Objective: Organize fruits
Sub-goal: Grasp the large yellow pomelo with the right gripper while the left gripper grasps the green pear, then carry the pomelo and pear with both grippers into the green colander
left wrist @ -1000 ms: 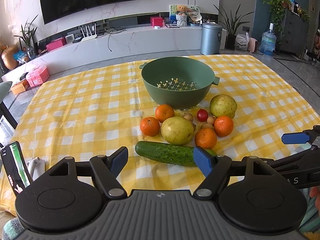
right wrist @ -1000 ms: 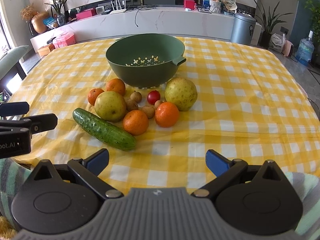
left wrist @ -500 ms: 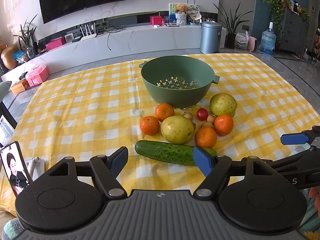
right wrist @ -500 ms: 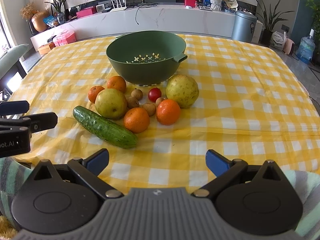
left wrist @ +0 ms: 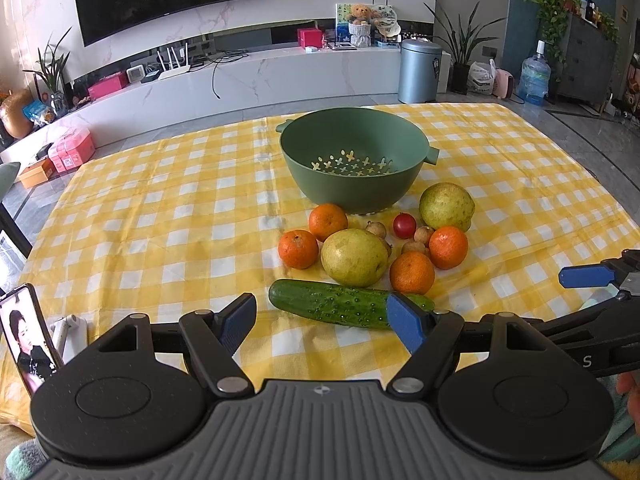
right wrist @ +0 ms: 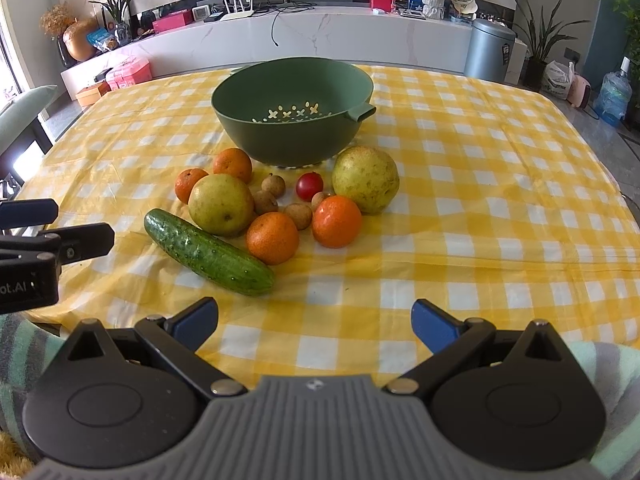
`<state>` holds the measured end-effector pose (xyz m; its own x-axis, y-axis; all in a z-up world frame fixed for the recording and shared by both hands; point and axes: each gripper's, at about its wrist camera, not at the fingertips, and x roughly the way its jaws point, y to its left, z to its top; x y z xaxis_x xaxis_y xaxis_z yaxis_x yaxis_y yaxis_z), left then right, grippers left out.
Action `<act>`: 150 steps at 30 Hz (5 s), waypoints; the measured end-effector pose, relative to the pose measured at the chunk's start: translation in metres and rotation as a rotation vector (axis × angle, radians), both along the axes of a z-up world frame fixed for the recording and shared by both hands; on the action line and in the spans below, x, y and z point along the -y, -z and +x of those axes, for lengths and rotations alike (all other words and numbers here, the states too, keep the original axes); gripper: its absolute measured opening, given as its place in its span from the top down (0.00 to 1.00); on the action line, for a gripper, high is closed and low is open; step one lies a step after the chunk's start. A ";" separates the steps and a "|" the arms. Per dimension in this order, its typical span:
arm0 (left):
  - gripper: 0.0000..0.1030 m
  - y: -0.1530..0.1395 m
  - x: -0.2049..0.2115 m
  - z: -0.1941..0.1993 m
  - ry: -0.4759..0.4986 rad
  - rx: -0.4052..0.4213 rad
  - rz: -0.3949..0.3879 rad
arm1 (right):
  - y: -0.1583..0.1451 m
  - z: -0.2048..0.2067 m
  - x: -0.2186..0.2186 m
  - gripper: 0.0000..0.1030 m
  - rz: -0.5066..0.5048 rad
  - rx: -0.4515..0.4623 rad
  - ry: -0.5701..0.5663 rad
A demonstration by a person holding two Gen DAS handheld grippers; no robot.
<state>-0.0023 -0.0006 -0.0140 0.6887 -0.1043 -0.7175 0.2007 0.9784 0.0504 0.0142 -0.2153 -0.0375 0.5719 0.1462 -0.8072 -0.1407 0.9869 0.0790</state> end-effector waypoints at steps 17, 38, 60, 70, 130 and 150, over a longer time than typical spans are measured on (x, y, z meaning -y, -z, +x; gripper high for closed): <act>0.59 0.015 0.002 0.050 0.072 -0.080 -0.112 | 0.016 0.042 0.016 0.22 0.059 0.126 -0.008; 0.27 0.050 0.013 0.099 0.002 -0.167 -0.165 | 0.037 0.108 0.026 0.19 0.014 0.203 -0.023; 0.22 0.080 0.008 0.122 -0.056 -0.173 -0.272 | 0.073 0.140 0.033 0.28 0.138 0.098 0.036; 0.25 0.080 0.008 0.123 -0.048 -0.170 -0.278 | 0.075 0.142 0.036 0.39 0.147 0.105 0.047; 0.26 0.012 0.017 0.227 0.121 -0.172 -0.152 | 0.008 0.229 -0.033 0.40 -0.094 0.105 -0.448; 0.26 0.036 0.030 0.259 0.172 -0.290 -0.044 | 0.040 0.273 -0.045 0.40 -0.103 -0.152 -0.537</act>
<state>0.2568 -0.0310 -0.0505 0.4263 -0.2363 -0.8731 0.3627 0.9289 -0.0743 0.2873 -0.1707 -0.0777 0.3157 0.3007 -0.9000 -0.6196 0.7837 0.0445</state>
